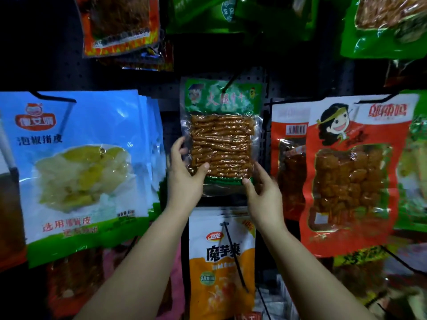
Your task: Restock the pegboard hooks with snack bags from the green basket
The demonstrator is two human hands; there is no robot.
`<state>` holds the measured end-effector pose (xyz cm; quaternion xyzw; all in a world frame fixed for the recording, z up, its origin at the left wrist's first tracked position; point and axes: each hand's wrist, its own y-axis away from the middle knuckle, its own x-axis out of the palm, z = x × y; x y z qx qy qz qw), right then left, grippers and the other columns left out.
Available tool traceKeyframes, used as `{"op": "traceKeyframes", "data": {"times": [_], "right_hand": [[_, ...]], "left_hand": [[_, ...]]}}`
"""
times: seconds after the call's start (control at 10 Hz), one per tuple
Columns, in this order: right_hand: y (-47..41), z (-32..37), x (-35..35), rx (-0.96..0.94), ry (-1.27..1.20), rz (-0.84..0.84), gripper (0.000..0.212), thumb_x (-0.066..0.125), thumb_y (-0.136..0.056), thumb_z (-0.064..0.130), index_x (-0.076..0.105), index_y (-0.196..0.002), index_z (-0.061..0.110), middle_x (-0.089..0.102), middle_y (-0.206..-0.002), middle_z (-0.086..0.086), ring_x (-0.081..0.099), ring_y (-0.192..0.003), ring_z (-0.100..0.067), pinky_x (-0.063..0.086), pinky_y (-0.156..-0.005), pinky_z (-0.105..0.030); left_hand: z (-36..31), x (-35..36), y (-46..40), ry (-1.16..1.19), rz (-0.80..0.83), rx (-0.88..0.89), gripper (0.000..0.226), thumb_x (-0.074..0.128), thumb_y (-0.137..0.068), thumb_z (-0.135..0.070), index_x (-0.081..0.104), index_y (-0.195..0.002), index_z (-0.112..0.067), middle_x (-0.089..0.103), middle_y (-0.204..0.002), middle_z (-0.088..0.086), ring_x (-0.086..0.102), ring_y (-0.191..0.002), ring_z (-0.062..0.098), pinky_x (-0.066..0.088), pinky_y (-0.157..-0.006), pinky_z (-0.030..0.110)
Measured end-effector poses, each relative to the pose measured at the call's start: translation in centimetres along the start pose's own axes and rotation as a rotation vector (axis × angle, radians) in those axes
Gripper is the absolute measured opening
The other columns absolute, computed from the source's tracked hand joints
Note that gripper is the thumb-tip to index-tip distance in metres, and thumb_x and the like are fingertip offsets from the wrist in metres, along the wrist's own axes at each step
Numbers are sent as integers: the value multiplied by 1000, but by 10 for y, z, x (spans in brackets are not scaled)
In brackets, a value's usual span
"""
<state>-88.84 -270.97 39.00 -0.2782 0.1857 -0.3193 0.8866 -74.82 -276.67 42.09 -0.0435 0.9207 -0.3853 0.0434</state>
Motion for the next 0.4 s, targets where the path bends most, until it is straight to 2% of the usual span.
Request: {"op": "traceKeyframes", "data": {"times": [0.1, 0.2, 0.3, 0.4], "right_hand": [[-3, -4, 2, 34, 0, 27, 49, 54, -96, 17, 42, -143, 20, 54, -138, -3, 48, -129, -16, 37, -102, -25], [-3, -13, 2, 82, 26, 63, 47, 51, -97, 17, 40, -143, 20, 50, -142, -2, 45, -131, -17, 33, -98, -21], [6, -23, -2, 113, 80, 81, 52, 53, -96, 19, 36, -145, 15, 51, -137, -2, 43, -133, -21, 34, -95, -20], [28, -29, -9, 228, 103, 139, 61, 57, -94, 24, 30, -147, 10, 45, -143, -7, 42, -134, -25, 36, -100, -25]], "left_hand": [[1, -1, -5, -94, -7, -14, 73, 67, -86, -16, 26, -145, -29, 36, -122, -6, 46, -109, 9, 35, -92, 23], [2, -2, -4, -134, -4, -13, 74, 68, -85, -19, 26, -146, -27, 40, -125, -2, 47, -105, 8, 36, -90, 22], [10, -4, 8, -171, -7, -42, 74, 68, -85, -19, 27, -146, -21, 41, -134, 5, 50, -114, 16, 39, -94, 26], [15, -10, 35, -136, 70, -245, 79, 67, -86, -21, 19, -148, -19, 29, -147, 8, 43, -127, 21, 37, -106, 34]]}}
